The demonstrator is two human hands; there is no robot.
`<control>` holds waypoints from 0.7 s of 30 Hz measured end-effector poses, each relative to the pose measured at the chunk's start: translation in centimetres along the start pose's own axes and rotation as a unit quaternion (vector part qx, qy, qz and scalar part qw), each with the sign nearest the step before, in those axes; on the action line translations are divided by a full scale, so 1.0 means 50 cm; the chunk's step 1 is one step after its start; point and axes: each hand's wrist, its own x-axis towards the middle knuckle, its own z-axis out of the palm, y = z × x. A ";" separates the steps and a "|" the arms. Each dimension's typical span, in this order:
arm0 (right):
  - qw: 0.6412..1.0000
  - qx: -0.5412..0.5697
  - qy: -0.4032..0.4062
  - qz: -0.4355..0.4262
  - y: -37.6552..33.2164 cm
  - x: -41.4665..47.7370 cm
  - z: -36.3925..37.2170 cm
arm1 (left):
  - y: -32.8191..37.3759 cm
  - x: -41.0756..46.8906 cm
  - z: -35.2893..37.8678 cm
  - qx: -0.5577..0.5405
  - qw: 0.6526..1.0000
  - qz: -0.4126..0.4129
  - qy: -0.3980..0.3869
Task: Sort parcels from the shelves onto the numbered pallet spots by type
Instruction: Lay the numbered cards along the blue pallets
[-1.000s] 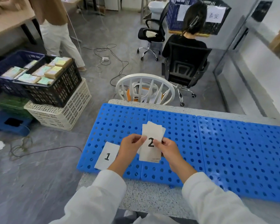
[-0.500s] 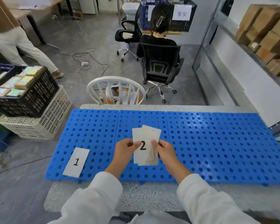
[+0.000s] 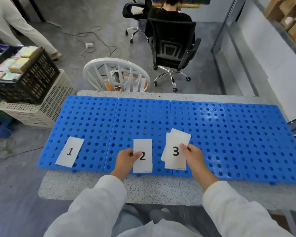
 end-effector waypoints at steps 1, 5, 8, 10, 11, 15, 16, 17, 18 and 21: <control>1.000 -0.006 -0.002 0.001 0.004 0.002 -0.007 | 0.001 0.002 0.007 0.009 1.000 0.001 0.001; 0.999 -0.028 -0.023 -0.002 0.013 -0.003 -0.024 | 0.000 0.011 0.030 0.054 0.999 0.003 0.004; 0.999 -0.037 -0.038 -0.005 0.028 -0.007 -0.036 | -0.003 0.023 0.044 0.057 0.998 0.003 0.011; 0.998 -0.044 -0.043 -0.004 0.042 -0.008 -0.042 | -0.010 0.028 0.055 0.053 0.998 0.001 0.021; 0.998 -0.047 -0.043 -0.003 0.048 -0.009 -0.044 | -0.012 0.028 0.061 0.054 0.998 0.000 0.026; 0.998 -0.051 -0.047 -0.010 0.059 -0.009 -0.048 | -0.021 0.017 0.066 0.025 0.997 -0.027 0.066; 0.997 -0.051 -0.049 -0.011 0.059 -0.009 -0.049 | -0.022 0.013 0.063 0.009 0.995 -0.032 0.090; 0.997 -0.050 -0.053 -0.012 0.058 -0.009 -0.049 | -0.020 0.007 0.058 0.001 0.993 -0.028 0.116; 0.997 -0.047 -0.059 -0.015 0.054 -0.010 -0.048 | -0.016 0.001 0.051 -0.001 0.991 -0.018 0.135; 0.996 -0.038 -0.074 -0.025 0.041 -0.015 -0.045 | 0.028 -0.019 0.038 -0.007 0.993 0.020 0.115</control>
